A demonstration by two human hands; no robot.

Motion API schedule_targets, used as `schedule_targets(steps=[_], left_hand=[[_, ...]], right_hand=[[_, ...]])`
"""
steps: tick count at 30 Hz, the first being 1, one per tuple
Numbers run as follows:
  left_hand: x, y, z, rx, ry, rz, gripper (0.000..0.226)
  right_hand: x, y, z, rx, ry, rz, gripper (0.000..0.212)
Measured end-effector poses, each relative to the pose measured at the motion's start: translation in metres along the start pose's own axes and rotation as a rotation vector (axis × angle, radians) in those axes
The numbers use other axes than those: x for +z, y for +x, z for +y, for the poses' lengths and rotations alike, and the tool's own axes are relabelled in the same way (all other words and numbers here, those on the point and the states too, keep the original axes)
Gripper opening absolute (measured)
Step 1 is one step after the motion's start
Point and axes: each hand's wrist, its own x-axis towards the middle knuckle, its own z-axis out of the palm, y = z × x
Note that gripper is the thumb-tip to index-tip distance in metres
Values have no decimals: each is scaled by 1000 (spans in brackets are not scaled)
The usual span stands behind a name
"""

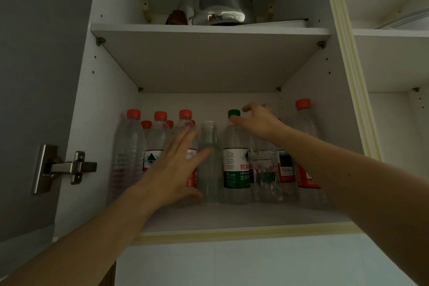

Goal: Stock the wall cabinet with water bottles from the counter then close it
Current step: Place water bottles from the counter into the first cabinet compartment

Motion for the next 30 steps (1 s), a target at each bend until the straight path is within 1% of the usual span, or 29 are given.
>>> schedule_targets(steps=[2, 6, 9, 11, 13, 15, 20, 22, 27, 30], left_hand=[[-4, -7, -7, -36, -87, 53, 118], [-7, -15, -12, -57, -141, 58, 123], [-8, -14, -10, -86, -156, 58, 128], [-8, -13, -9, -111, -145, 59, 130], [-8, -13, -8, -113, -115, 61, 131], [-8, -13, -7, -103, -85, 67, 129], [-6, -14, -8, -109, -69, 54, 125], [-6, -14, -8, -117, -70, 43, 125], [-6, -15, -8, -140, -56, 16, 125], [-8, -13, -4, -117, -83, 65, 116]], right_hand=[[-1, -7, 11, 2, 63, 42, 68], [-2, -23, 26, 1, 118, 68, 69], [6, -35, 27, 10, 112, 26, 84], [13, -41, 28, 67, 114, 21, 95], [20, -47, 29, 130, 123, 22, 101], [25, -53, 32, 151, 128, 42, 104], [28, -64, 38, 115, 136, 191, 92], [29, -68, 38, 107, 141, 195, 93], [31, -73, 34, 107, 194, 171, 85], [31, -77, 34, 115, 243, 147, 81]])
